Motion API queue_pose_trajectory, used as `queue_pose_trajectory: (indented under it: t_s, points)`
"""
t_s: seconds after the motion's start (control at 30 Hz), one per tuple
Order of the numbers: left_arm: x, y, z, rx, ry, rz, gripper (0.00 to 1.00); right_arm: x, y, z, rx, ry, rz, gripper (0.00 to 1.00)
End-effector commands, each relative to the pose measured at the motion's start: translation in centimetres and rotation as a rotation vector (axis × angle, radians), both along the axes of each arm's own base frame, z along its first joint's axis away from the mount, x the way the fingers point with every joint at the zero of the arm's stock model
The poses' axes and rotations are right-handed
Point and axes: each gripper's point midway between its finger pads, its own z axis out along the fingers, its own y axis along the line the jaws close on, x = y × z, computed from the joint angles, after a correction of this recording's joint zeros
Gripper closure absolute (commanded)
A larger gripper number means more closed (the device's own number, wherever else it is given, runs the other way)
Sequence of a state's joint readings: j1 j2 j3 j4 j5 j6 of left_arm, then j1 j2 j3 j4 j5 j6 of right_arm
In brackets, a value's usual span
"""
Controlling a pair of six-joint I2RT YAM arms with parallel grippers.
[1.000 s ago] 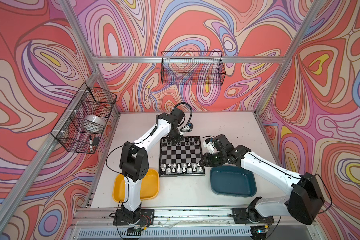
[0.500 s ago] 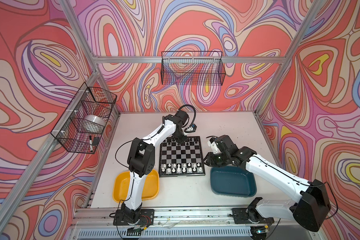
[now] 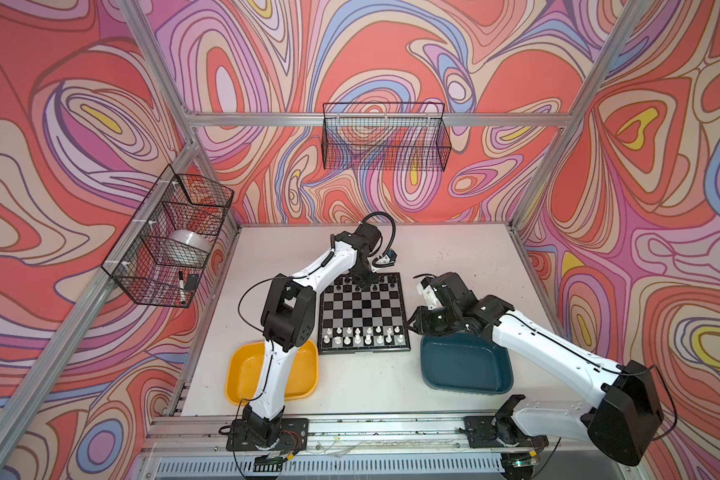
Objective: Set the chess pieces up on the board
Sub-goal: 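Lower the black pawn with the left gripper onto the last empty pawn square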
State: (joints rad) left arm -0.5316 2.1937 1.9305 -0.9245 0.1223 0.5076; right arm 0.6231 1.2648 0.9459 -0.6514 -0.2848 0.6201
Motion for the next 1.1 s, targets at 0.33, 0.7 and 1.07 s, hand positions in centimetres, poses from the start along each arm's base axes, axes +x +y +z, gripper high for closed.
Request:
queue_pose_trajectory:
  t_s: [0.33, 0.7, 1.07]
  points:
    - [0.6, 0.0, -2.5, 0.045, 0.006, -0.003, 0.90, -0.4, -0.3, -0.6, -0.007, 0.006, -0.006, 0.72]
    - [0.9, 0.1, -3.6, 0.066, 0.004, -0.003, 0.90, -0.4, -0.3, -0.9, -0.009, 0.012, -0.008, 0.72]
    - [0.9, 0.3, -4.7, 0.083, 0.014, -0.007, 0.88, -0.4, -0.1, -1.0, -0.008, 0.015, -0.003, 0.72]
